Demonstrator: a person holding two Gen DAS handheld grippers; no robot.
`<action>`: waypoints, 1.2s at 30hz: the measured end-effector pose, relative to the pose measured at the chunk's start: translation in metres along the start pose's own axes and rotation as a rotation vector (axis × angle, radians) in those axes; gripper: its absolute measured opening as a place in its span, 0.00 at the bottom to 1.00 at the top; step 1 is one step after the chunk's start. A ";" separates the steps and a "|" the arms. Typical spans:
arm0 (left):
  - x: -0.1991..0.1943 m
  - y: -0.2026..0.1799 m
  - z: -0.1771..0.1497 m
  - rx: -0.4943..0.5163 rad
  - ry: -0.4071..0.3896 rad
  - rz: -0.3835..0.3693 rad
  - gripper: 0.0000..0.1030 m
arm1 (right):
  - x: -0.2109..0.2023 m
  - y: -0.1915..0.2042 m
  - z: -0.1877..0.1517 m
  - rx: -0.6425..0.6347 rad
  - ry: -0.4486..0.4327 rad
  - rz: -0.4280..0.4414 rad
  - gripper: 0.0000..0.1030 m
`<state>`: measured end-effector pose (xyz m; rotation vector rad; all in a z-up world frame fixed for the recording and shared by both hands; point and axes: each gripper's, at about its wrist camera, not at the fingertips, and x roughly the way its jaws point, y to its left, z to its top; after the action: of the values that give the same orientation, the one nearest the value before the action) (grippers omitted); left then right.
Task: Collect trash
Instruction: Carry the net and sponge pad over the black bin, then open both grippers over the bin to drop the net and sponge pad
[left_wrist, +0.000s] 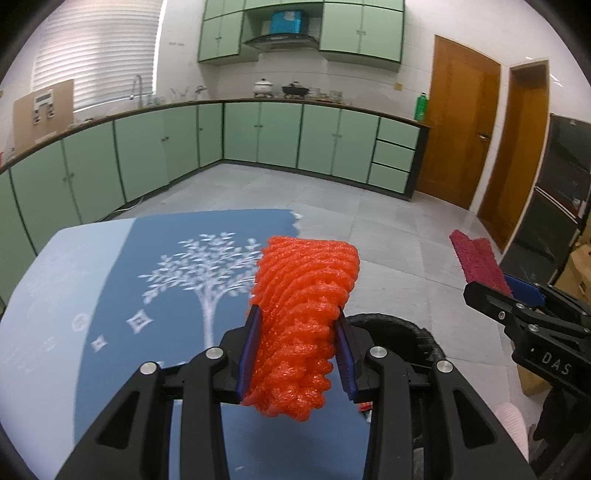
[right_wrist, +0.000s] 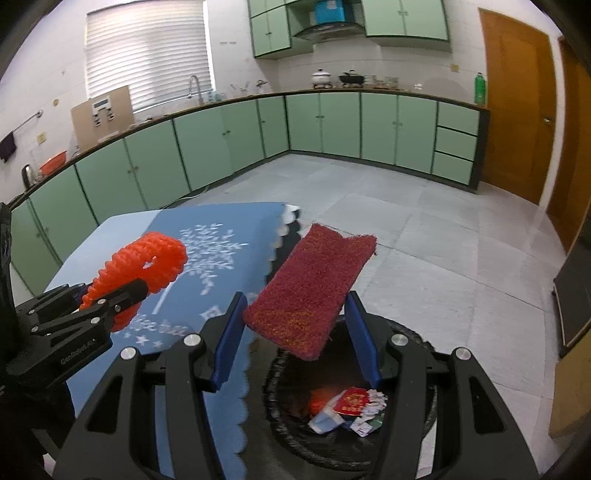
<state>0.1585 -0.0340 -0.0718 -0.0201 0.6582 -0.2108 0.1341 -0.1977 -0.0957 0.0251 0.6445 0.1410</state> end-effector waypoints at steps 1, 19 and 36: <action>0.002 -0.004 0.001 0.005 0.000 -0.007 0.36 | 0.000 -0.006 -0.001 0.005 -0.002 -0.009 0.51; 0.063 -0.084 0.014 0.099 0.016 -0.131 0.36 | 0.019 -0.086 -0.026 0.078 0.031 -0.110 0.51; 0.099 -0.094 0.012 0.069 0.091 -0.207 0.69 | 0.046 -0.122 -0.049 0.135 0.091 -0.200 0.83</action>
<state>0.2241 -0.1459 -0.1144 -0.0126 0.7392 -0.4353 0.1560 -0.3136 -0.1701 0.0845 0.7424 -0.0954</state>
